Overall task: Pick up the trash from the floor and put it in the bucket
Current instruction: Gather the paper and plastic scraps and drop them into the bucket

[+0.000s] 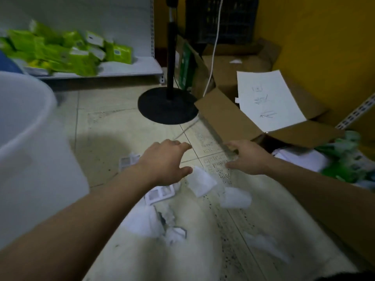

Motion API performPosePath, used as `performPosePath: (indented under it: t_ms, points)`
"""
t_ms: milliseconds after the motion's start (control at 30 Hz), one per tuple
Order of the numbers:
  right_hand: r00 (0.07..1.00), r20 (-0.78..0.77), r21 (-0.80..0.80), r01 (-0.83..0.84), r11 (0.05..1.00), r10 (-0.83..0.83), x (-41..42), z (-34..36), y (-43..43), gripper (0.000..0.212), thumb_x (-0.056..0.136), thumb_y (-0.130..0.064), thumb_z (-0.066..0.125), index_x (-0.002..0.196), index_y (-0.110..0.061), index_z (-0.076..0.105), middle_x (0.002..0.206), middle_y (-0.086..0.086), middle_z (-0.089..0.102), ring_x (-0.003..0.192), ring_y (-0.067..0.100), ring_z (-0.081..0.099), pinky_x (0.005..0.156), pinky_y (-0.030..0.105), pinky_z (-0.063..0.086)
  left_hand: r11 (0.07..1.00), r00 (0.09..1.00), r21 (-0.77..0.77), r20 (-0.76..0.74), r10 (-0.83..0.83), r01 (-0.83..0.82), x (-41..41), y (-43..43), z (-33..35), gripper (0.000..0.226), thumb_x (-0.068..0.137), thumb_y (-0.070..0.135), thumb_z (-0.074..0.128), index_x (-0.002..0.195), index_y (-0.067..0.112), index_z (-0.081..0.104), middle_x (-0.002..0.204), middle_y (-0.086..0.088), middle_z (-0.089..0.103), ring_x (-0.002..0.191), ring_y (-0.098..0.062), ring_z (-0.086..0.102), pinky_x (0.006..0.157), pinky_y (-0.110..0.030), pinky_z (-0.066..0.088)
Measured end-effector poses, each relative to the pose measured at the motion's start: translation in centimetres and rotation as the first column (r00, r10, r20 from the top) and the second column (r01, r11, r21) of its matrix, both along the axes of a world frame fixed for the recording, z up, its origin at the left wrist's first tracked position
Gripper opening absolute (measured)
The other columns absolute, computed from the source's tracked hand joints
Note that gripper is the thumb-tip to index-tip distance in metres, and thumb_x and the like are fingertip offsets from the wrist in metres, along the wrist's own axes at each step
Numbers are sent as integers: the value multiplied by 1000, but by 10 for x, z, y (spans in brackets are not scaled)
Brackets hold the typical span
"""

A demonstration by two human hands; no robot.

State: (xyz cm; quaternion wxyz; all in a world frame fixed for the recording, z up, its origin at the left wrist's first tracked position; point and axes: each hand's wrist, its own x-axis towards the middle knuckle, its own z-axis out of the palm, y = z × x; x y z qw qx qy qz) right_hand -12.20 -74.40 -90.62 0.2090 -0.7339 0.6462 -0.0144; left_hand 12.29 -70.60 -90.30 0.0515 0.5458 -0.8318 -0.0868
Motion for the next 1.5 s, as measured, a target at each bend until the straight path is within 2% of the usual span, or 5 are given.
performPosePath:
  t_ms: [333,700,933,1133,1500]
  points:
    - [990,-79,389,142,910,-121,-102,-167,36,88,79,-44,68,150,-26,19,154,17,24,136,35,34,108,42,37,934,995,341,46,93,-103,-100,-2,-127,74,84,47,60,147,27,26,149,-9,39,132,-29,40,105,-41,39]
    - [983,-151,246,-61,967,101,-87,-210,49,50,89,-31,55,136,-25,41,142,10,37,126,28,40,95,36,43,903,983,390,98,155,-181,-127,-26,-205,81,88,41,55,150,32,4,161,-6,-2,147,-31,5,113,-50,25]
    - [997,-48,74,59,995,-56,-96,-223,65,20,91,-14,47,104,-12,62,110,5,60,100,20,55,73,25,38,925,966,301,184,184,-233,-128,-23,-227,56,85,25,55,138,19,35,126,-11,53,109,-30,51,87,-40,45]
    - [954,269,29,129,991,-132,-83,-206,67,28,85,-21,42,61,-15,53,63,0,53,62,19,50,56,27,36,953,980,231,-2,199,-193,-114,-10,-228,22,89,21,51,107,17,62,100,-5,59,82,-24,61,66,-31,45]
    - [889,440,-63,168,984,-123,-31,-155,31,29,89,1,47,96,-9,74,86,2,72,60,3,57,54,6,41,977,967,93,-147,206,-194,-45,-32,-133,17,96,23,40,91,17,55,79,-11,65,71,-32,60,61,-37,49]
